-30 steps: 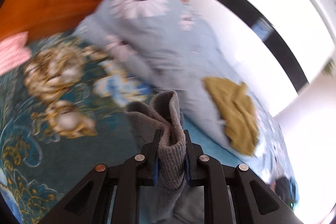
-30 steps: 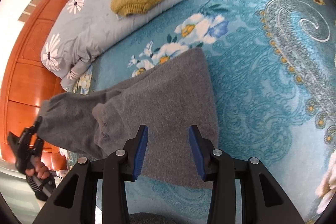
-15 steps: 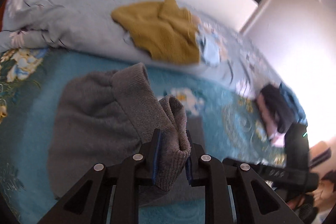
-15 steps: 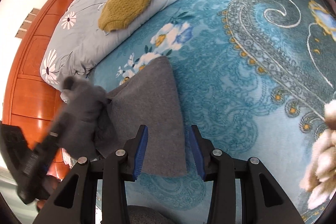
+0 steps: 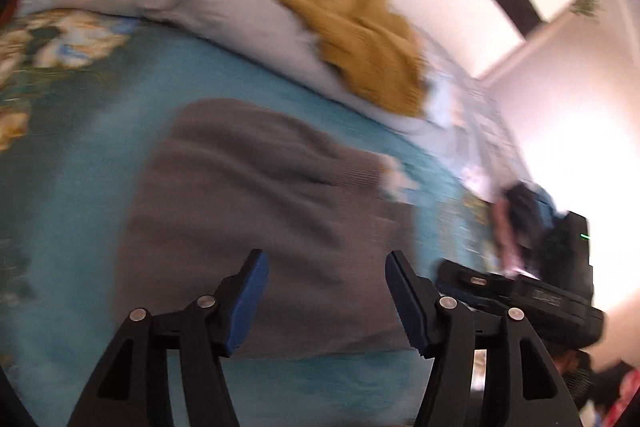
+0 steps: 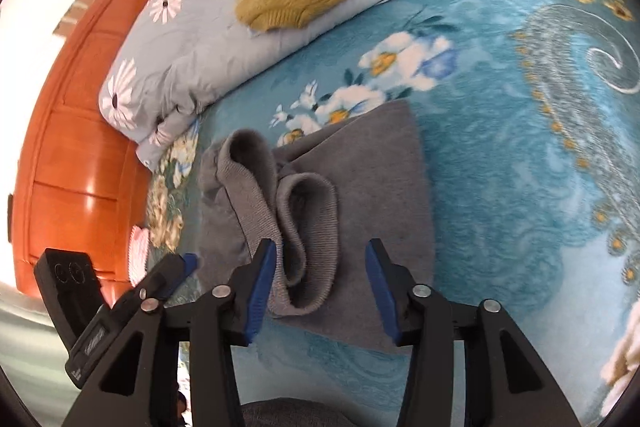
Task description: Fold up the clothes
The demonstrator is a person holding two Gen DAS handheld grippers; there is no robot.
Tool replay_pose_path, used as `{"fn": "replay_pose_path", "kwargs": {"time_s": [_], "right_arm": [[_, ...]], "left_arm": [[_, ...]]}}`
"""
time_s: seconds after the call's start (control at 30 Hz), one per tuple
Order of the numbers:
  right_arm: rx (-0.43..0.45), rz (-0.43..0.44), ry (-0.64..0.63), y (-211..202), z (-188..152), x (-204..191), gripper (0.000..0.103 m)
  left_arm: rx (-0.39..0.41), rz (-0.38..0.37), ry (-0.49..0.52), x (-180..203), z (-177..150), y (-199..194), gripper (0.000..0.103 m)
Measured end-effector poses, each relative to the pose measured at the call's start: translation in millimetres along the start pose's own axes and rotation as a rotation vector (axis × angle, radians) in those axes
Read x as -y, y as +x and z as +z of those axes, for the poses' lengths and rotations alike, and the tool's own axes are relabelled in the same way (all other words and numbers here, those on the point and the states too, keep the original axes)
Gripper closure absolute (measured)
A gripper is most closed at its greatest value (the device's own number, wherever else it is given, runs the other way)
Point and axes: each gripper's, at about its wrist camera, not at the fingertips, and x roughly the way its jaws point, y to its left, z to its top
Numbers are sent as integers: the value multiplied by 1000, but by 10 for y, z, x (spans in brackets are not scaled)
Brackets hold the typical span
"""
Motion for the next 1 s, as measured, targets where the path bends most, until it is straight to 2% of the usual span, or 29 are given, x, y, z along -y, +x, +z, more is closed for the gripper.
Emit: {"fn": "replay_pose_path", "kwargs": {"time_s": [0.1, 0.2, 0.33, 0.57, 0.73, 0.9, 1.0], "right_arm": [[-4, 11, -47, 108, 44, -157, 55], [7, -3, -113, 230, 189, -356, 55], [-5, -11, -152, 440, 417, -506, 54], [-87, -12, -133, 840, 593, -472, 51], [-70, 67, -47, 831, 600, -413, 53], [-93, 92, -52, 691, 574, -562, 94], [-113, 182, -38, 486, 557, -717, 95]], "left_arm": [[-8, 117, -87, -365, -34, 12, 38], [-30, 99, -162, -573, -121, 39, 38], [-31, 67, -203, -660, -206, 15, 38], [-33, 29, -244, -776, -284, 16, 38], [-50, 20, -261, -834, -310, 107, 38], [-42, -2, -295, -905, -344, 57, 38], [-20, -17, -303, -916, -343, -44, 38]]}}
